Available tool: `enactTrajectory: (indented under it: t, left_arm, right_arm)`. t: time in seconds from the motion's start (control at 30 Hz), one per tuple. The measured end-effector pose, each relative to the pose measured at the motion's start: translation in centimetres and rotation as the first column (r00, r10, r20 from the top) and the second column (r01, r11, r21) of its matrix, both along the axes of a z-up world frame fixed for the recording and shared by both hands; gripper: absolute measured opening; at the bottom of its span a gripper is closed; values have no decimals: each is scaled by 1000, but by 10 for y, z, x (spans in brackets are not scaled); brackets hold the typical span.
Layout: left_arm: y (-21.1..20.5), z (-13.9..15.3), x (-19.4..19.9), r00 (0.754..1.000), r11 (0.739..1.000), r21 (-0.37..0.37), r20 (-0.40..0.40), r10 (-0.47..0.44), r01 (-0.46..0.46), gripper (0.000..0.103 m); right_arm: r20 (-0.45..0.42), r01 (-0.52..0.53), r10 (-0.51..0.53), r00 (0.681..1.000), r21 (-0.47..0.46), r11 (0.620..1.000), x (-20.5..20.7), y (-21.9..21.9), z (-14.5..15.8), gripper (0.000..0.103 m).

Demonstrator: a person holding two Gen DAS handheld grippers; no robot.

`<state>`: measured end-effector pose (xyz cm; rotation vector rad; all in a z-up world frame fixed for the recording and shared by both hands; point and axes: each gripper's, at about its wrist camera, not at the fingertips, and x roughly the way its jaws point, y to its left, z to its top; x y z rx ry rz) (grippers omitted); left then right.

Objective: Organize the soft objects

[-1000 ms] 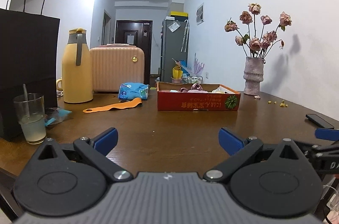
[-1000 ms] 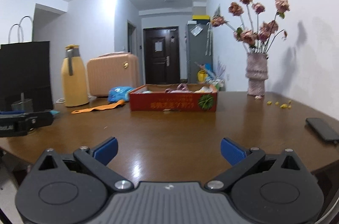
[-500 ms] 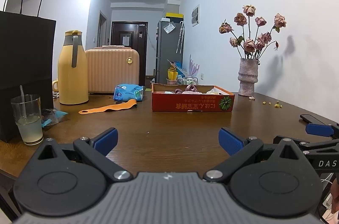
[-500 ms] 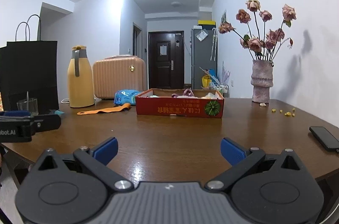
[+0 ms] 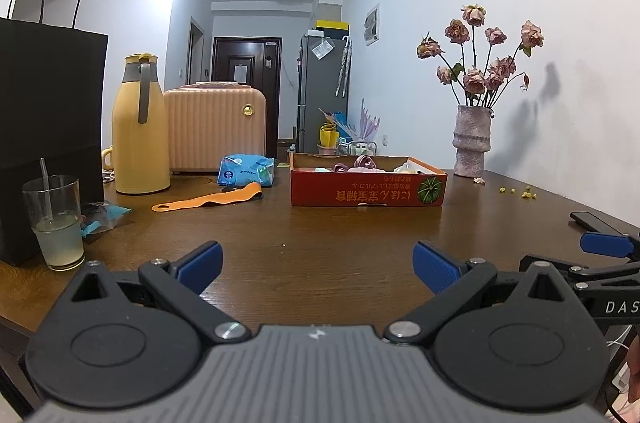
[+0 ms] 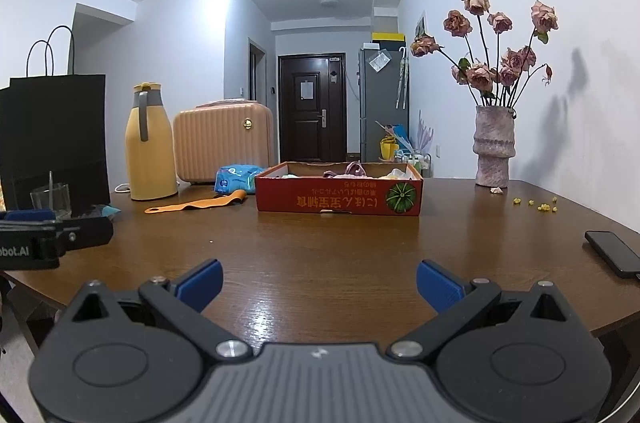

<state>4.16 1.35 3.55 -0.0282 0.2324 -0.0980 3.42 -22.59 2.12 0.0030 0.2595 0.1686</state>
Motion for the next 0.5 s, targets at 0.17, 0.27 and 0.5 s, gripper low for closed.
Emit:
enactTrajectory:
  t: [0.17,0.27,0.5]
  left_arm:
    - [1,-1,0,1000,1000,1,-2,-2,2,103]
    - [0,-1,0,1000,1000,3,-5,-2,2,103]
    - [0,-1,1,1000,1000,7,-7,-8,8,103]
  right_arm:
    - [-2,-1,1,1000,2,1000,0,0,-1,103]
    - [-3,0,0,1000,3,1000,0,0,-1,103]
    - [-7,7,-7,1000,14,1000,1,-2,-1,103]
